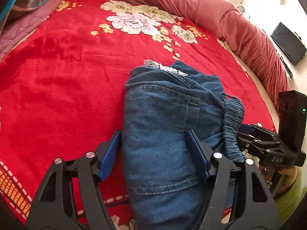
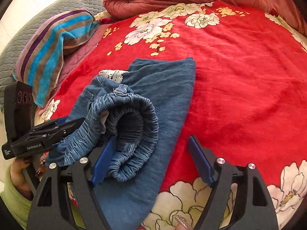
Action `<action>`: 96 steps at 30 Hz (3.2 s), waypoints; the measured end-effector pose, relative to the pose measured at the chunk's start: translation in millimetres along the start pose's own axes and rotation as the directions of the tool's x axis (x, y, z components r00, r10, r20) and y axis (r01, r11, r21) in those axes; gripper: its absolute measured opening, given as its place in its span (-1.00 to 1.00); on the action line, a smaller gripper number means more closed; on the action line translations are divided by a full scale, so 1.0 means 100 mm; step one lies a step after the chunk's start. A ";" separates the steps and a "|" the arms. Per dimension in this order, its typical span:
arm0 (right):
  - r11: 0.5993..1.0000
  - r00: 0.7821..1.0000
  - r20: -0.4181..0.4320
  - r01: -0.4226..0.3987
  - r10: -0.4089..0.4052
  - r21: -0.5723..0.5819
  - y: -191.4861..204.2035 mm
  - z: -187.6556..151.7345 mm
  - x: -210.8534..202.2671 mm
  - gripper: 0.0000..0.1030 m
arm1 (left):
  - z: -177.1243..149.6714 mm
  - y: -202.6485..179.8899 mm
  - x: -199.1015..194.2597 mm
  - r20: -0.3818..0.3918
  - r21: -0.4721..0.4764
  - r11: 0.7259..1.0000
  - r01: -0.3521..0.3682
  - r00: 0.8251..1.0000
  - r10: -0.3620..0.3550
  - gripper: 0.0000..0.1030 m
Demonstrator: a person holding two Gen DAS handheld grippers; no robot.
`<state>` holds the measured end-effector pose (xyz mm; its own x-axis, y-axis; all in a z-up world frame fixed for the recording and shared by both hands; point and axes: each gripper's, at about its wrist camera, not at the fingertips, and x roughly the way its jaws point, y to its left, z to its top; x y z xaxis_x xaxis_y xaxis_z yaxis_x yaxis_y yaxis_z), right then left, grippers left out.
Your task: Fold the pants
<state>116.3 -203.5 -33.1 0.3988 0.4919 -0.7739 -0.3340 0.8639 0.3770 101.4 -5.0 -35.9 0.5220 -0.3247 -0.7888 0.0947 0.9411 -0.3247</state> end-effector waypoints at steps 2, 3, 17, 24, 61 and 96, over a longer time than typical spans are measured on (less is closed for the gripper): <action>1.000 1.000 -0.002 -0.004 0.004 -0.008 0.01 0.01 0.03 0.47 | 0.02 0.01 0.02 -0.004 -0.007 1.000 0.017 1.000 -0.017 0.07; 1.000 1.000 -0.002 -0.007 0.007 -0.014 0.01 0.03 0.05 0.47 | 0.03 0.01 0.03 -0.005 -0.008 1.000 0.023 1.000 -0.023 0.00; 0.976 0.995 0.077 -0.047 0.065 -0.211 0.40 0.21 -0.16 -0.59 | 0.15 -0.21 -0.14 0.042 0.020 1.000 0.004 0.999 -0.005 -0.51; 0.959 0.985 0.157 -0.025 0.072 -0.282 0.49 0.51 -0.30 -0.60 | 0.43 -0.28 -0.32 0.124 0.028 0.999 -0.024 0.992 0.020 -0.52; 0.953 0.980 0.120 0.182 -0.157 -0.240 0.06 0.94 0.32 0.09 | 0.76 0.04 0.20 0.092 -0.002 0.994 -0.113 0.989 0.113 -0.36; 0.963 0.971 0.149 0.210 -0.185 -0.171 -0.03 0.91 0.15 0.74 | 0.72 0.08 0.03 0.117 -0.021 0.992 -0.125 0.985 0.127 0.23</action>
<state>200.8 -189.4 0.1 0.5762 0.3339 -0.7460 -0.3836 0.9164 0.1138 164.3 8.0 -3.3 0.6254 -0.1891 -0.7570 0.0105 0.9722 -0.2341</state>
